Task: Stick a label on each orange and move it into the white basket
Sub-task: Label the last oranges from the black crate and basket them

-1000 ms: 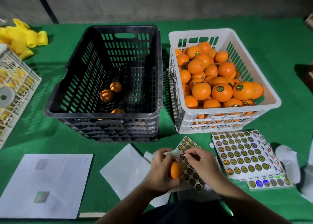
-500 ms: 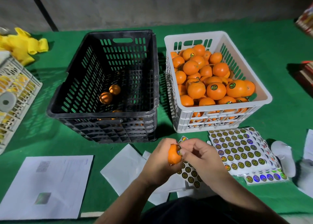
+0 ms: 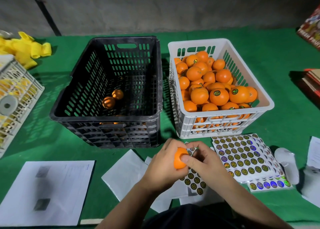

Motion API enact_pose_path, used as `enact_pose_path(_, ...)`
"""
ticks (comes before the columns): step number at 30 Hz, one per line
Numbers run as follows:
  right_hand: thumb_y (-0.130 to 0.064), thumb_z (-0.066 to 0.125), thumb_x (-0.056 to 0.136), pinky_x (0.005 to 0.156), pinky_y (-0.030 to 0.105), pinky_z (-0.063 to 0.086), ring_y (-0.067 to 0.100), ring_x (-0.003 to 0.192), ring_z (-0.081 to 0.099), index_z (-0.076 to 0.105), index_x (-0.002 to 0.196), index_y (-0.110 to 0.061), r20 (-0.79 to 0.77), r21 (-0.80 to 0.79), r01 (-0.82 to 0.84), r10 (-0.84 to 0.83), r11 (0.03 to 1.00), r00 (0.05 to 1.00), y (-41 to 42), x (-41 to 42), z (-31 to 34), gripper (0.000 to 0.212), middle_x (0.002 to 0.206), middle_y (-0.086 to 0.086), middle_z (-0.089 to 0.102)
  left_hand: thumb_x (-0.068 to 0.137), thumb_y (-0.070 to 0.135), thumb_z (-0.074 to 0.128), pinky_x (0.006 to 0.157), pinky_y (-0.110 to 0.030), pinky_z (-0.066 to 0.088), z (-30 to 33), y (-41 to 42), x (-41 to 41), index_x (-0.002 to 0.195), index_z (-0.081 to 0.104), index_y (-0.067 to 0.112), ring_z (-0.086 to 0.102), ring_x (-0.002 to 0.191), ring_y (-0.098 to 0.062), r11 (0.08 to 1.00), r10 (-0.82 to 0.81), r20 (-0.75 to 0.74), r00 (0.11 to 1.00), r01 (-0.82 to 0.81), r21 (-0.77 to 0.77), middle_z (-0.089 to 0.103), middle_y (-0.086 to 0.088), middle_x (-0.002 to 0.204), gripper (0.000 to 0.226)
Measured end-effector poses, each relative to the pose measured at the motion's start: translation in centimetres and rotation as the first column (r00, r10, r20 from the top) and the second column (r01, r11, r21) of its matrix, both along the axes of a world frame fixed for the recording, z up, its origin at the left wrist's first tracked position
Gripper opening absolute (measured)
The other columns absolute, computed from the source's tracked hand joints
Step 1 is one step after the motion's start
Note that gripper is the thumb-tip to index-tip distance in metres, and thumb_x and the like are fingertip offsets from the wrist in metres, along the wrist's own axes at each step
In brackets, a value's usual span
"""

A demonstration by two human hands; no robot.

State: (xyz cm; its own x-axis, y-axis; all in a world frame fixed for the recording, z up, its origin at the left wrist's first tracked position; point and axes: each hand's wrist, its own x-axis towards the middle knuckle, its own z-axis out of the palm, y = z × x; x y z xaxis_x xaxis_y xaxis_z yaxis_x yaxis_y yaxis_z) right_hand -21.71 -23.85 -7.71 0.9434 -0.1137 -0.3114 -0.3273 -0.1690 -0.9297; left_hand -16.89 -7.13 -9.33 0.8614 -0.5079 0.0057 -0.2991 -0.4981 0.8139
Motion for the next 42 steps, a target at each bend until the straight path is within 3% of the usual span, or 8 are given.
enact_pose_path(4, -0.044, 0.084, 0.076, 0.100, 0.037, 0.054, 0.029, 0.125, 0.064, 0.058, 0.140, -0.022, -0.043, 0.481, -0.042, 0.072, 0.876, 0.996, 0.9, -0.3, 0.6, 0.072, 0.129, 0.008, 0.070, 0.073, 0.032, 0.068, 0.082, -0.032, 0.053, 1.8, -0.3, 0.2, 0.114, 0.049, 0.042, 0.058, 0.106, -0.001, 0.996, -0.058, 0.120, 0.991, 0.066, -0.066, 0.052, 0.024, 0.118, 0.047)
enact_pose_path(7, -0.049, 0.092, 0.069, 0.098, 0.042, 0.048, 0.030, 0.123, 0.060, 0.056, 0.144, -0.018, -0.005, 0.705, -0.059, 0.087, 0.707, 0.996, 1.2, -0.4, 1.4, 0.089, 0.135, 0.016, 0.063, 0.072, 0.021, 0.074, 0.108, -0.030, 0.039, 2.6, -0.7, 0.2, 0.113, 0.055, 0.033, 0.054, 0.116, -0.012, 0.983, -0.071, 0.253, 0.965, 0.111, -0.148, 0.058, 0.019, 0.115, 0.047)
enact_pose_path(11, -0.055, 0.094, 0.062, 0.085, 0.043, 0.041, 0.037, 0.109, 0.048, 0.067, 0.129, -0.014, 0.003, 0.745, -0.042, 0.060, 0.666, 0.998, 1.3, -0.1, 1.8, 0.083, 0.117, 0.026, 0.055, 0.075, 0.031, 0.070, 0.103, -0.039, 0.038, 3.8, -1.1, 0.5, 0.114, 0.053, 0.038, 0.046, 0.119, -0.014, 0.988, -0.062, 0.316, 0.947, 0.103, -0.114, 0.058, 0.020, 0.113, 0.043)
enact_pose_path(17, -0.057, 0.093, 0.063, 0.088, 0.038, 0.059, 0.033, 0.120, 0.067, 0.057, 0.138, -0.012, -0.040, 0.719, 0.051, -0.031, 0.693, 0.999, 1.6, -0.2, 2.8, 0.094, 0.130, 0.019, 0.068, 0.069, 0.034, 0.073, 0.097, -0.033, 0.054, 4.1, -1.6, 0.1, 0.121, 0.051, 0.052, 0.046, 0.126, -0.006, 0.975, -0.073, -0.049, 0.996, 0.061, -0.212, 0.038, 0.028, 0.123, 0.060)
enact_pose_path(24, -0.065, 0.085, 0.070, 0.093, 0.034, 0.057, 0.025, 0.121, 0.067, 0.072, 0.123, -0.032, 0.062, 0.496, -0.039, 0.010, 0.868, 0.998, 1.8, 0.8, 4.1, 0.063, 0.128, 0.009, 0.071, 0.070, 0.026, 0.078, 0.095, -0.029, 0.049, 3.9, -1.2, 1.4, 0.117, 0.059, 0.043, 0.044, 0.124, -0.013, 0.966, -0.104, 0.139, 0.985, 0.133, -0.222, 0.053, 0.026, 0.114, 0.053)
enact_pose_path(30, -0.075, 0.072, 0.069, 0.080, 0.023, 0.053, 0.009, 0.098, 0.071, 0.070, 0.108, -0.048, 0.104, -0.014, 0.018, -0.017, 1.000, 0.994, -1.9, 6.2, 6.4, 0.048, 0.104, -0.012, 0.075, 0.095, 0.053, 0.062, 0.117, -0.041, 0.032, 6.7, 2.8, 8.6, 0.145, 0.053, 0.037, 0.036, 0.140, -0.021, 0.954, -0.258, 0.544, 0.798, 0.120, 0.276, 0.040, 0.008, 0.151, 0.053)
enact_pose_path(38, -0.069, 0.066, 0.087, 0.109, 0.040, 0.036, 0.039, 0.139, 0.041, 0.043, 0.150, -0.015, 0.306, -0.516, 0.397, -0.270, 0.759, 0.913, -11.2, 19.4, 7.7, 0.087, 0.151, 0.019, 0.041, 0.106, 0.056, 0.036, 0.125, -0.047, 0.018, 7.1, 3.7, 14.3, 0.153, 0.050, 0.031, 0.031, 0.149, -0.031, 0.772, -0.359, 0.515, 0.779, -0.062, 0.632, 0.037, -0.002, 0.162, 0.055)
enact_pose_path(42, -0.068, 0.054, 0.089, 0.114, 0.054, 0.029, 0.045, 0.139, 0.033, 0.044, 0.149, -0.019, 0.360, -0.723, 0.310, -0.045, 0.617, 0.932, -6.9, 19.7, 5.5, 0.078, 0.152, 0.021, 0.032, 0.105, 0.062, 0.026, 0.124, -0.063, 0.007, 6.6, 3.5, 14.2, 0.156, 0.042, 0.040, 0.008, 0.158, -0.037, 0.737, -0.334, 0.518, 0.788, -0.125, 0.664, 0.019, -0.003, 0.171, 0.057)
